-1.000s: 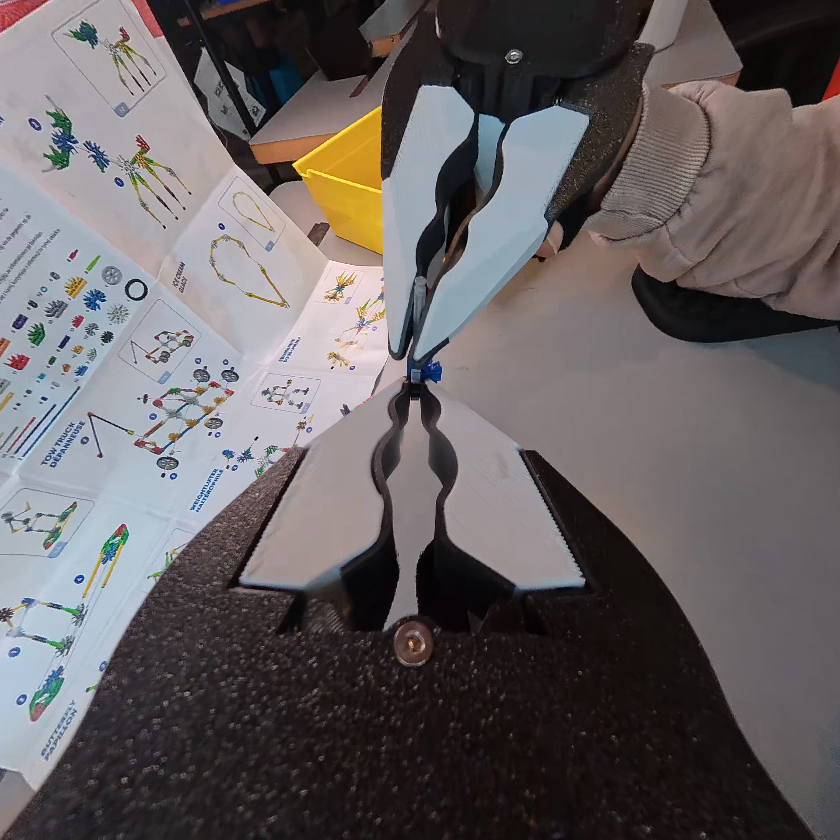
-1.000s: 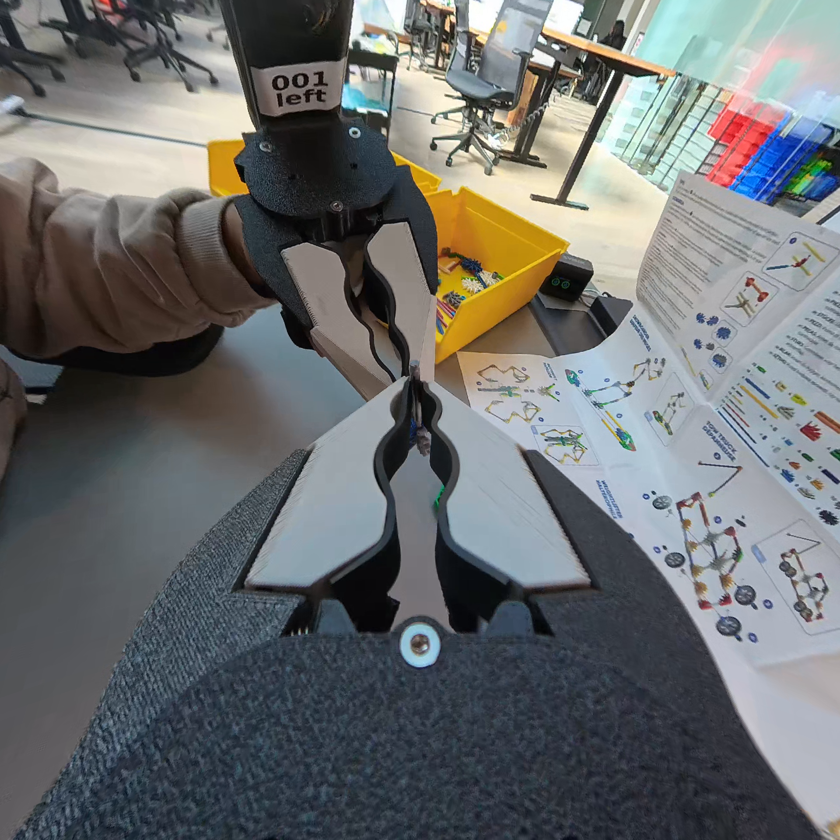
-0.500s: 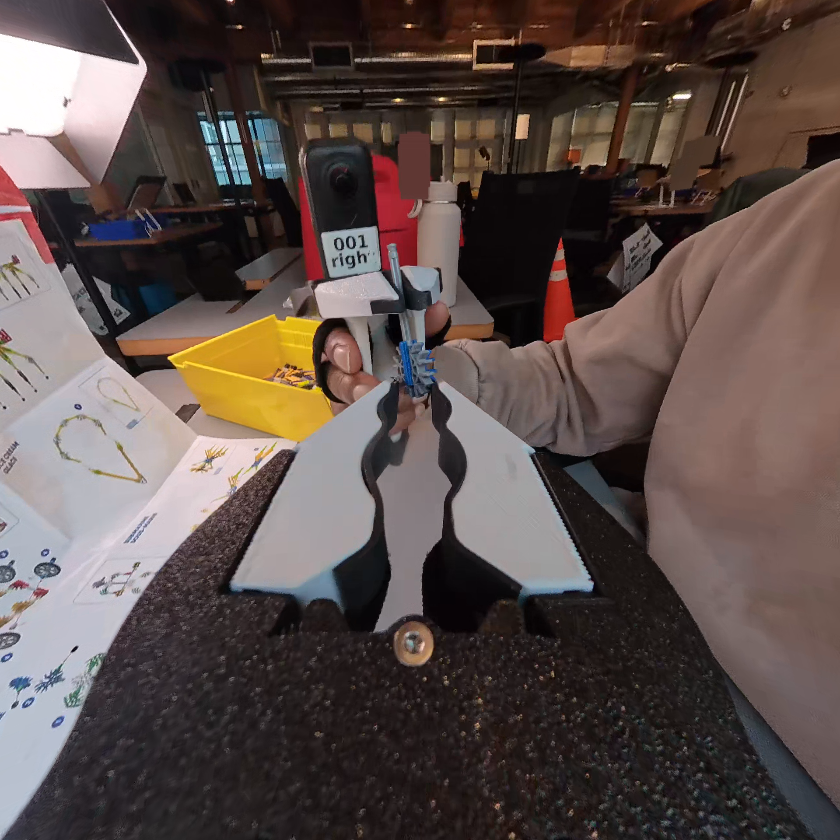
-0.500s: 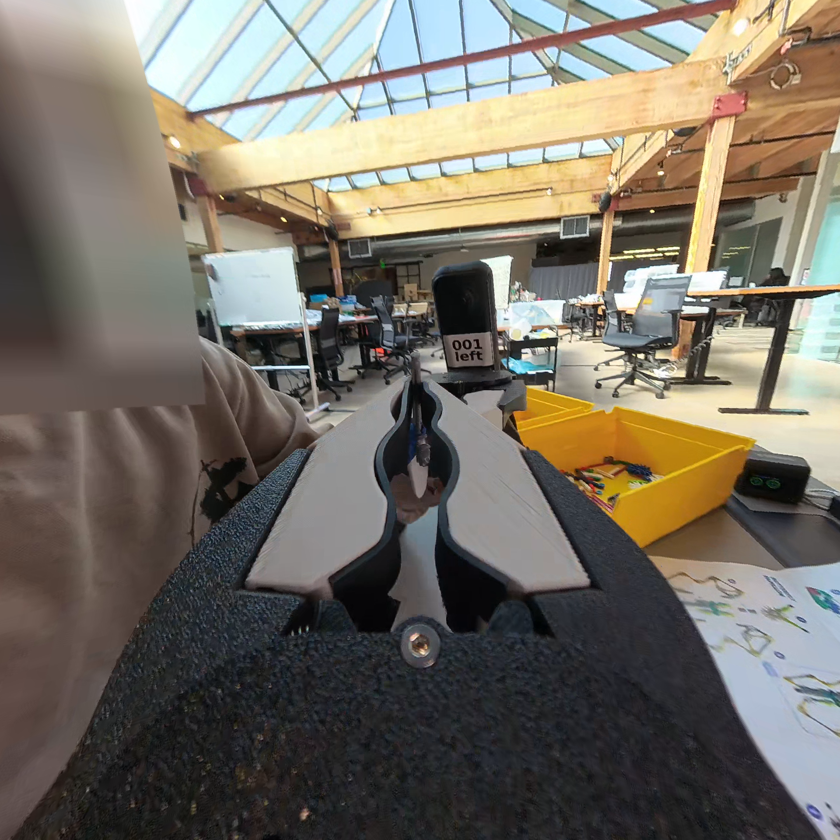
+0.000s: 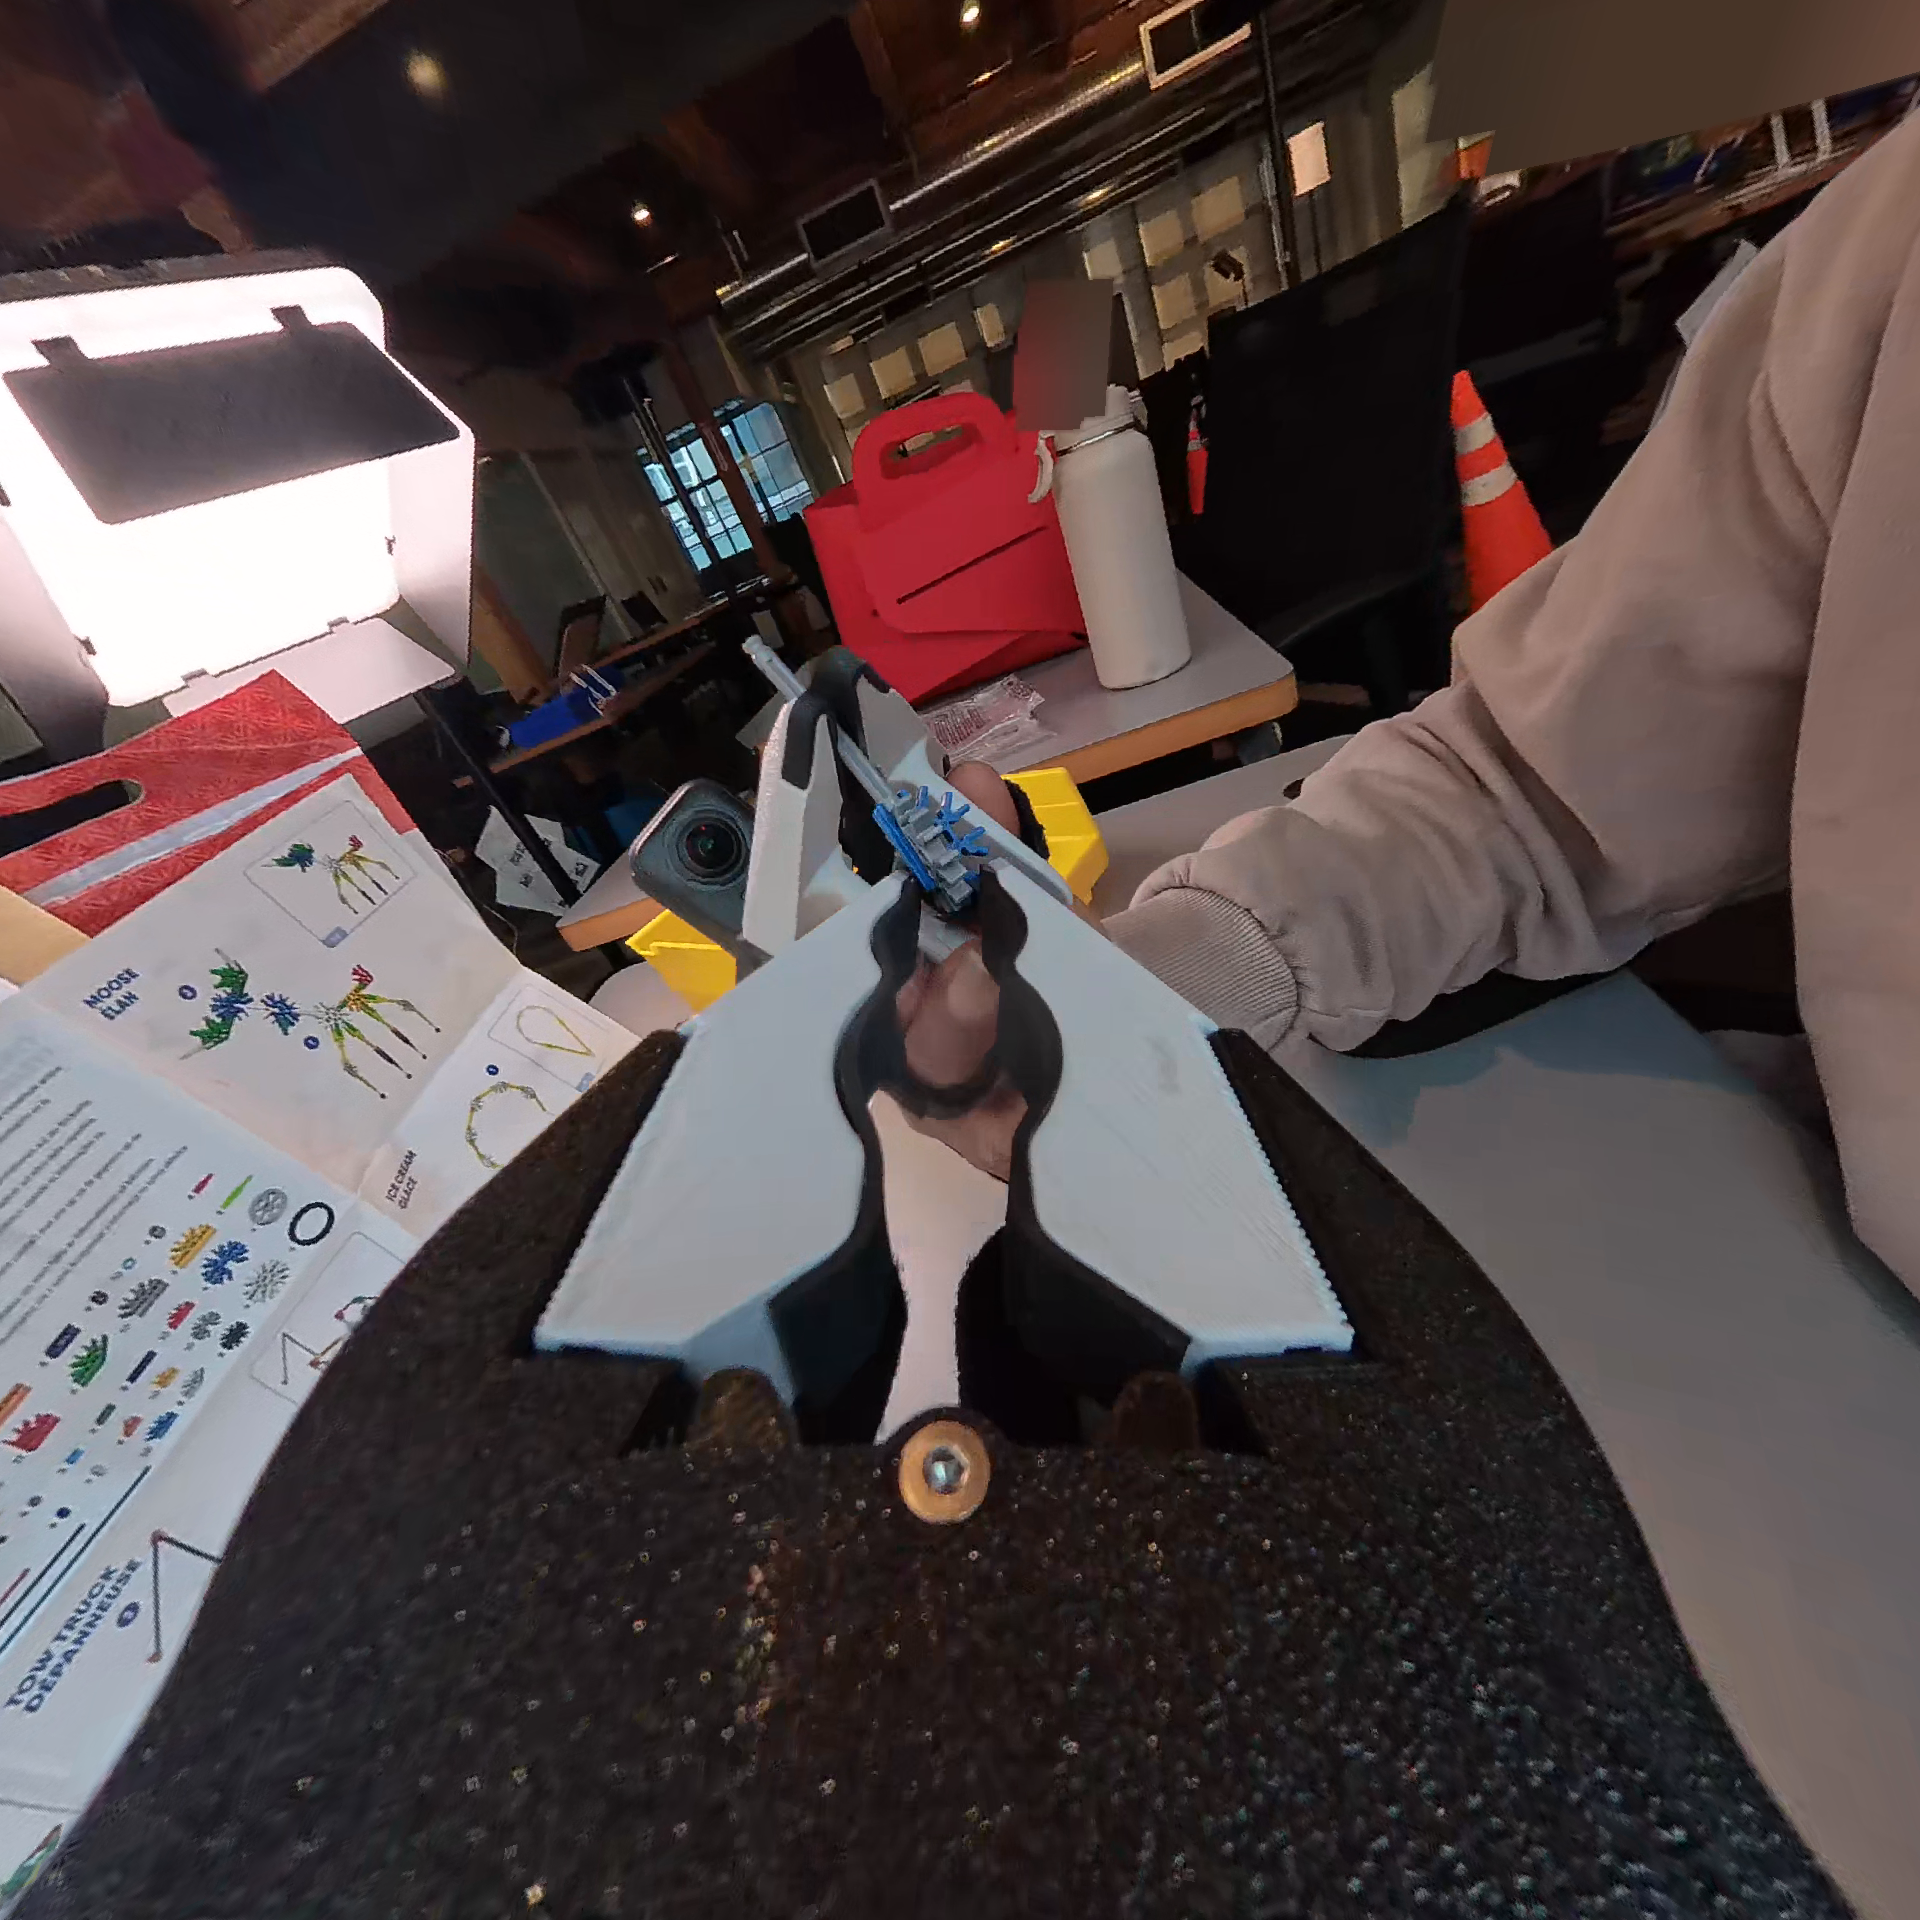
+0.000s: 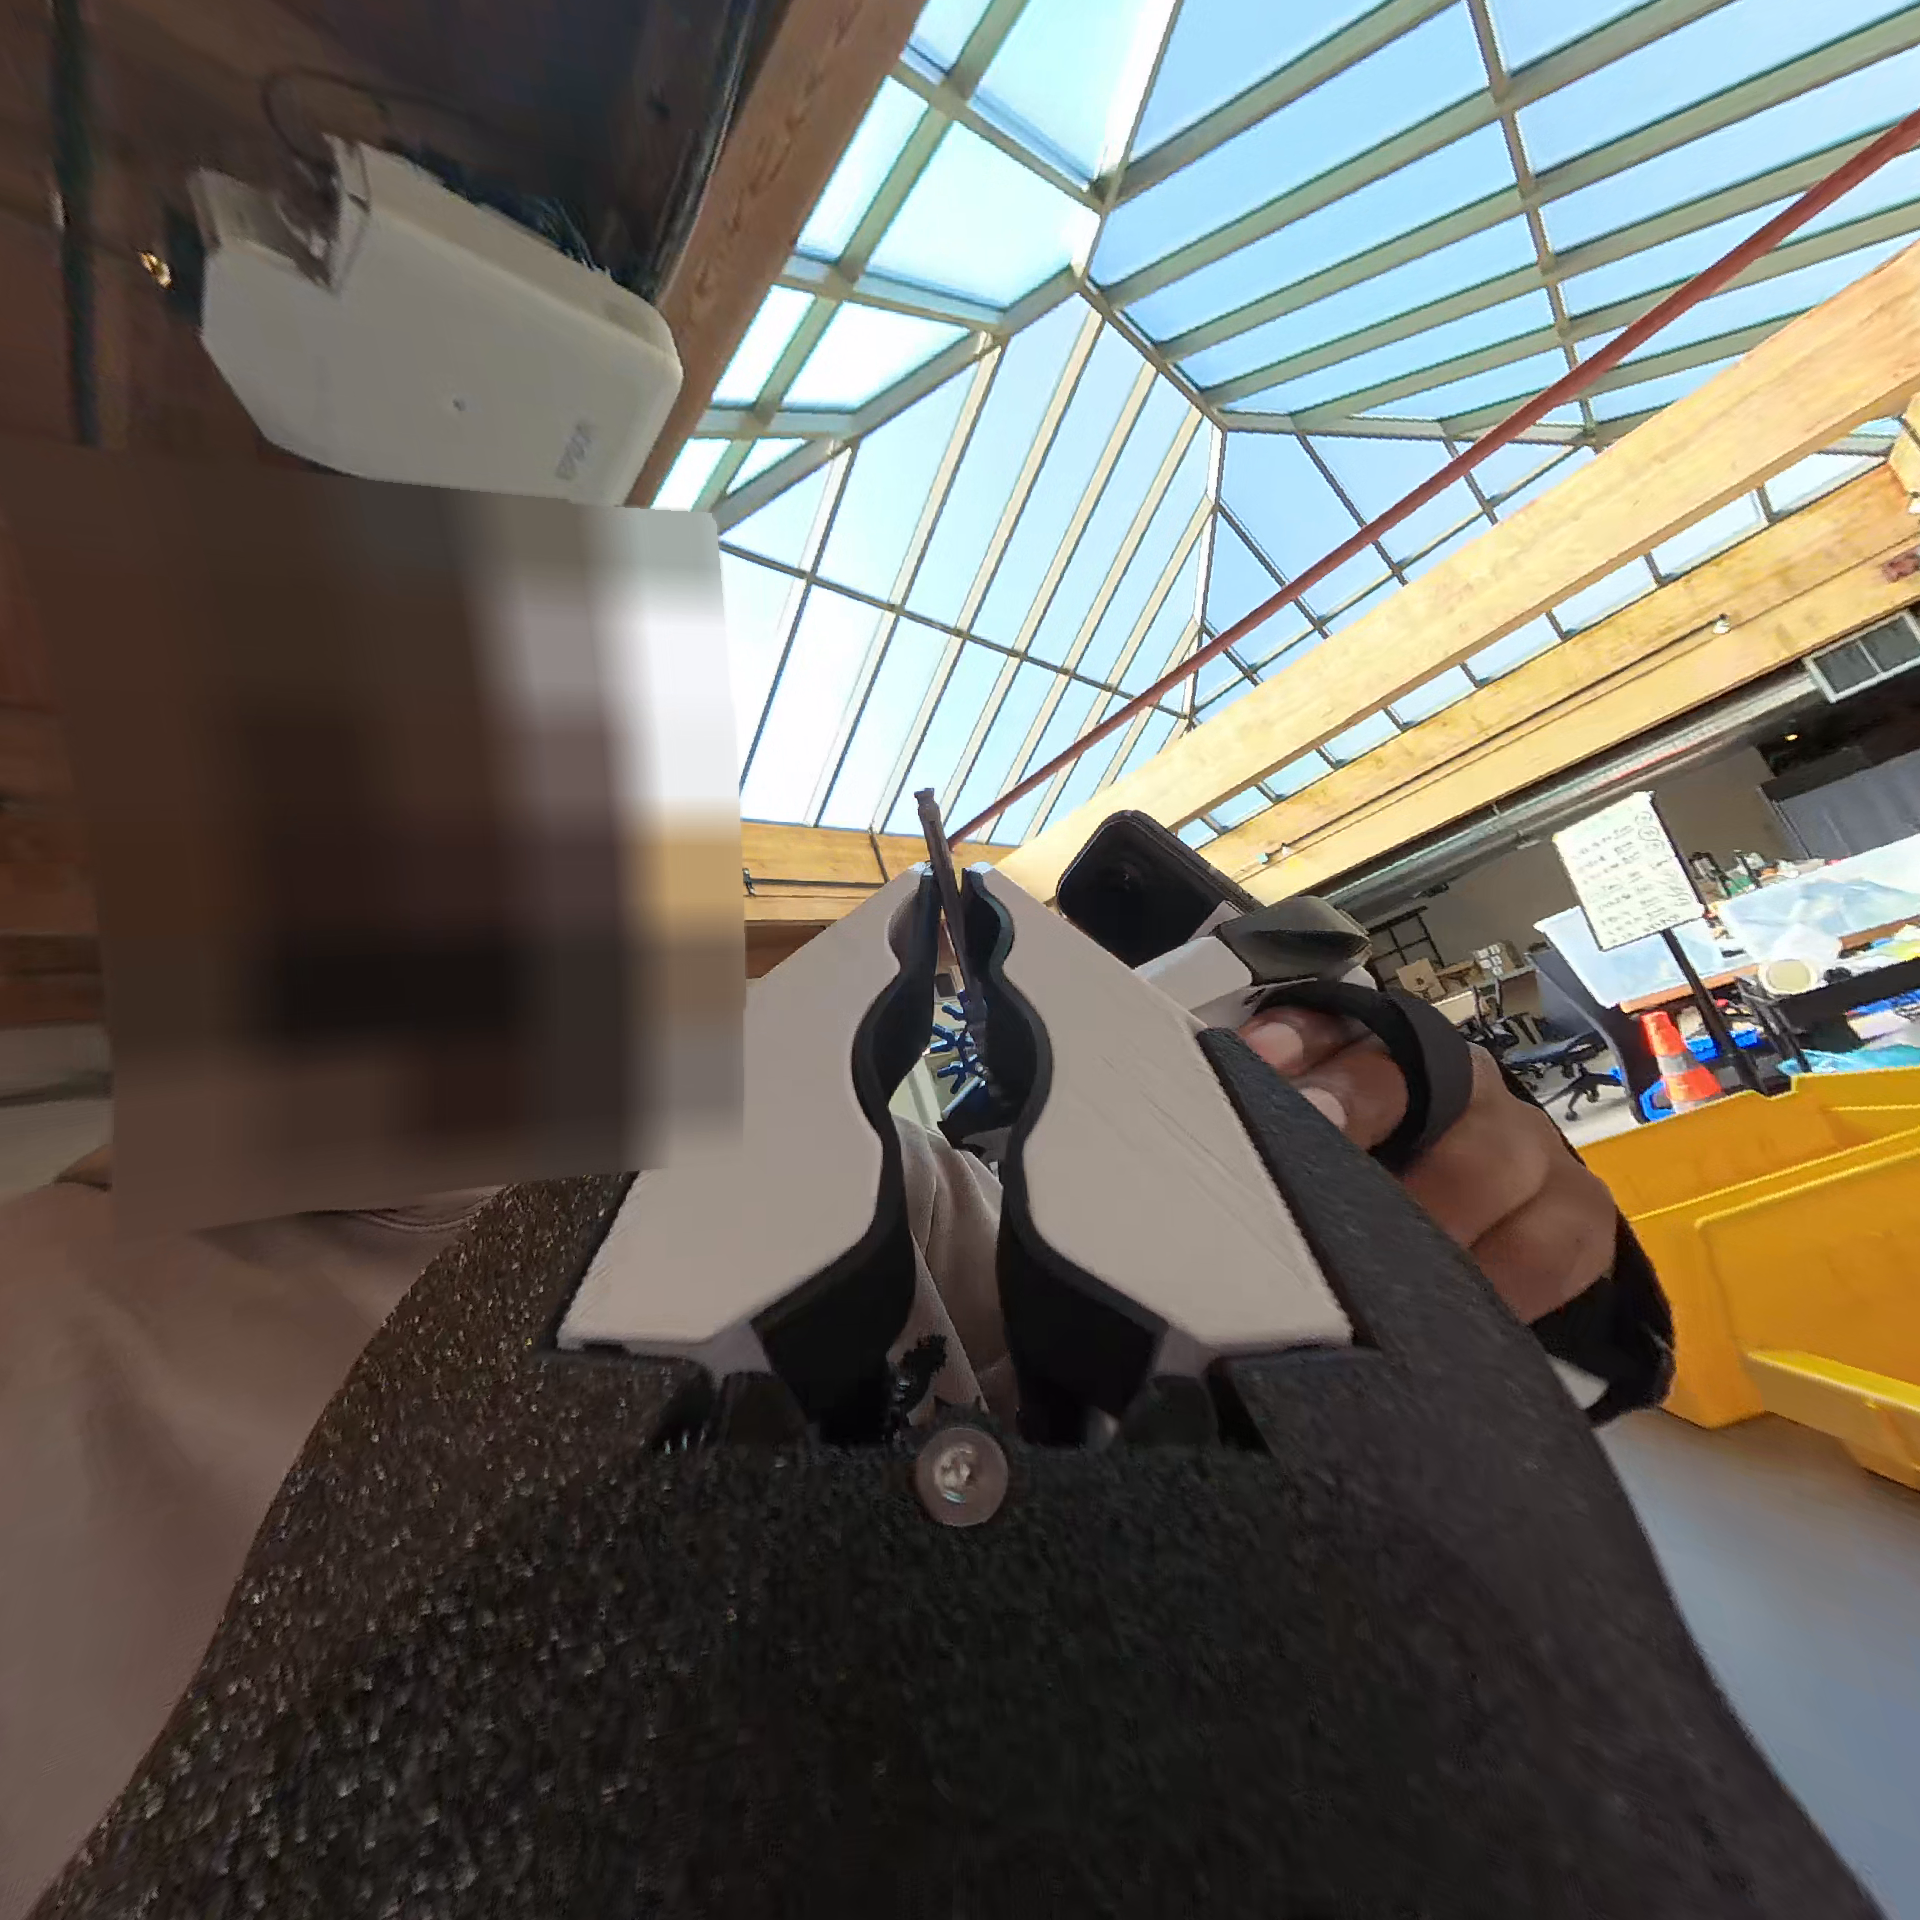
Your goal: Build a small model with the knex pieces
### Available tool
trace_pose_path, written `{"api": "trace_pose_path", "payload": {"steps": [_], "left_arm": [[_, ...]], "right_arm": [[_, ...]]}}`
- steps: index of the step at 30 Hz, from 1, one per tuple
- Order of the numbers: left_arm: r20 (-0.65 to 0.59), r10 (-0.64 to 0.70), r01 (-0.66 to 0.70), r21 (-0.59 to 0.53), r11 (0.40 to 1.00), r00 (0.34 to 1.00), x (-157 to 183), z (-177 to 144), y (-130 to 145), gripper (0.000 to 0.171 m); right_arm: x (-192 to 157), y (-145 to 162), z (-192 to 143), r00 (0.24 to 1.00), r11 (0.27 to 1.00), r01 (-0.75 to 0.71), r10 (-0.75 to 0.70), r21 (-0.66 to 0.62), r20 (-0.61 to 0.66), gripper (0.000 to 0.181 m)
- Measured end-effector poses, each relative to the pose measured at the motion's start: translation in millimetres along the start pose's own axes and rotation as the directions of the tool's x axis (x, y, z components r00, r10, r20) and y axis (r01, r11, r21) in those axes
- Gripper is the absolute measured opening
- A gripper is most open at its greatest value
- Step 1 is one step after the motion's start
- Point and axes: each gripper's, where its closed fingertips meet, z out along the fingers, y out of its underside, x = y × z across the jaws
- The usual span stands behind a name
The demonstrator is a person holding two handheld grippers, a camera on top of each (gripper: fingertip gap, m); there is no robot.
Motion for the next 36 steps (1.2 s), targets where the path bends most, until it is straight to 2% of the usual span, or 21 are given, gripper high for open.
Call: {"api": "trace_pose_path", "payload": {"steps": [6,10,14,17,18,20,24,26,27,28,30,31,32,36], "left_arm": [[0.034,0.130,-0.129,-0.027,0.991,0.991,0,-1,5,0.009],[0.020,0.162,-0.162,-0.015,0.987,0.986,4,-1,3,0.008],[0.001,0.144,-0.144,0.015,0.990,0.990,5,-2,2,0.008],[-0.051,0.023,-0.022,0.022,1.000,0.998,5,-4,4,0.009],[-0.074,-0.050,0.051,0.012,0.999,0.996,3,-6,6,0.010],[-0.080,-0.176,0.176,-0.009,0.984,0.981,-5,-8,11,0.011],[-0.067,-0.278,0.280,0.028,0.959,0.958,-14,-10,9,0.024],[-0.057,-0.287,0.288,0.012,0.958,0.956,-15,-9,10,0.026],[-0.035,-0.277,0.277,-0.004,0.961,0.960,-18,-9,12,0.021],[-0.011,-0.262,0.262,-0.020,0.965,0.965,-21,-10,14,0.014],[0.022,-0.220,0.221,-0.042,0.974,0.975,-24,-11,15,0.014],[0.047,-0.178,0.180,-0.040,0.983,0.983,-26,-11,13,0.013],[0.076,-0.128,0.131,-0.029,0.991,0.989,-27,-11,9,0.013],[0.184,0.078,-0.074,-0.027,0.997,0.980,-29,-13,-6,0.013]], "right_arm": [[4,3,-1,0.999,0.999,-0.034,0.034,0.021,0.007,0.001],[1,5,0,0.998,0.998,-0.051,0.050,0.028,0.039,0.002],[0,6,0,0.999,1.000,-0.020,0.020,-0.001,0.025,0.002],[7,8,1,0.992,0.992,0.094,-0.099,-0.080,-0.071,0.000],[12,8,0,0.974,0.977,0.169,-0.186,-0.129,-0.132,0.000],[24,4,-5,0.888,0.911,0.332,-0.389,-0.245,-0.246,0.000],[35,3,-10,0.658,0.704,0.519,-0.691,-0.485,-0.299,0.000],[38,5,-10,0.570,0.613,0.549,-0.772,-0.569,-0.282,0.000],[40,7,-10,0.543,0.579,0.547,-0.795,-0.604,-0.271,0.001],[42,7,-10,0.514,0.553,0.543,-0.814,-0.631,-0.271,0.001],[45,6,-10,0.470,0.521,0.540,-0.838,-0.661,-0.276,0.001],[43,4,-8,0.470,0.535,0.542,-0.833,-0.648,-0.294,0.000],[41,2,-4,0.504,0.585,0.537,-0.800,-0.608,-0.325,0.000],[30,-3,10,0.727,0.827,0.431,-0.555,-0.361,-0.404,0.001]]}}
